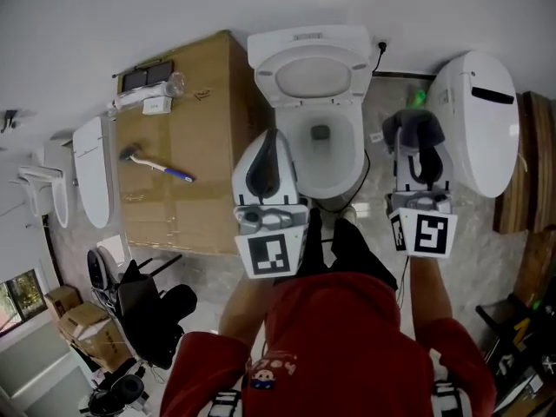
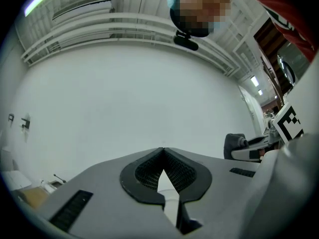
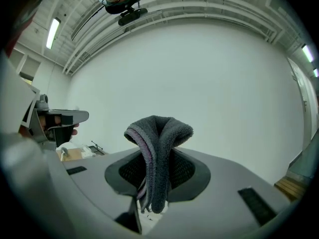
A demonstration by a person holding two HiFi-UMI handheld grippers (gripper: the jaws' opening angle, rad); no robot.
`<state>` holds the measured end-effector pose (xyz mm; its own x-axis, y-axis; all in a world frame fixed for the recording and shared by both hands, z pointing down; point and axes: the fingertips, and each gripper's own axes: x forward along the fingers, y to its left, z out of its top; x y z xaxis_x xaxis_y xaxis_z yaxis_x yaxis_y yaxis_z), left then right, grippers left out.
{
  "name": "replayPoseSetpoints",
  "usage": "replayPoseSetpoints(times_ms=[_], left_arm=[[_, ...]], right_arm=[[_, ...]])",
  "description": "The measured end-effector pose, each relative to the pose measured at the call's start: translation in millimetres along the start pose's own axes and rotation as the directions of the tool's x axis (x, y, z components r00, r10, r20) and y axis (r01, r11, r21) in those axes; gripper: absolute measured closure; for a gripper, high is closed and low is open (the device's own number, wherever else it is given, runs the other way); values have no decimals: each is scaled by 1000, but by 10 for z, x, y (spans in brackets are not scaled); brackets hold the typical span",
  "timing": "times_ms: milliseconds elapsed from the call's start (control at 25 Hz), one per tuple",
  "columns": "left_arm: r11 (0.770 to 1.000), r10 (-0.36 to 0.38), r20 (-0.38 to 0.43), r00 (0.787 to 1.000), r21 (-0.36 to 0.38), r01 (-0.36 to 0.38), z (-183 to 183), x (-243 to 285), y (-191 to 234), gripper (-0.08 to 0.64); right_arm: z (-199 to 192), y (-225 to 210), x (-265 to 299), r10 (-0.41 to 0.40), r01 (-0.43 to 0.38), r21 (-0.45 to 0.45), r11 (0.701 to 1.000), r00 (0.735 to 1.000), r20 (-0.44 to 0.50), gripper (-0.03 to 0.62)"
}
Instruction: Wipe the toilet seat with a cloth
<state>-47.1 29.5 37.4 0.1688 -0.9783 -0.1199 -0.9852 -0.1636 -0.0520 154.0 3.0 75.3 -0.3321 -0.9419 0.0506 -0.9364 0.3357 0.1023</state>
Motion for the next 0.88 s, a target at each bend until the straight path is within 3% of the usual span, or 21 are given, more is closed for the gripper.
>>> replayPoseSetpoints(times_ms=[400,600,880], left_arm=[[992,-118,-26,993,-37,117,-907,478,609,549],[987,-154,-22,988,-37,153,-1495,656,690,549],[989,-148,-91,985,-24,146,-2609,658,546,549]], right_arm=[[-715,470,709,-86,89,59,994,995,-57,505],[-1408,554,1000,-92,96,19,995,984,-152,505],[-2710,556,1236,-48,46,-12,999,960,-277,505]])
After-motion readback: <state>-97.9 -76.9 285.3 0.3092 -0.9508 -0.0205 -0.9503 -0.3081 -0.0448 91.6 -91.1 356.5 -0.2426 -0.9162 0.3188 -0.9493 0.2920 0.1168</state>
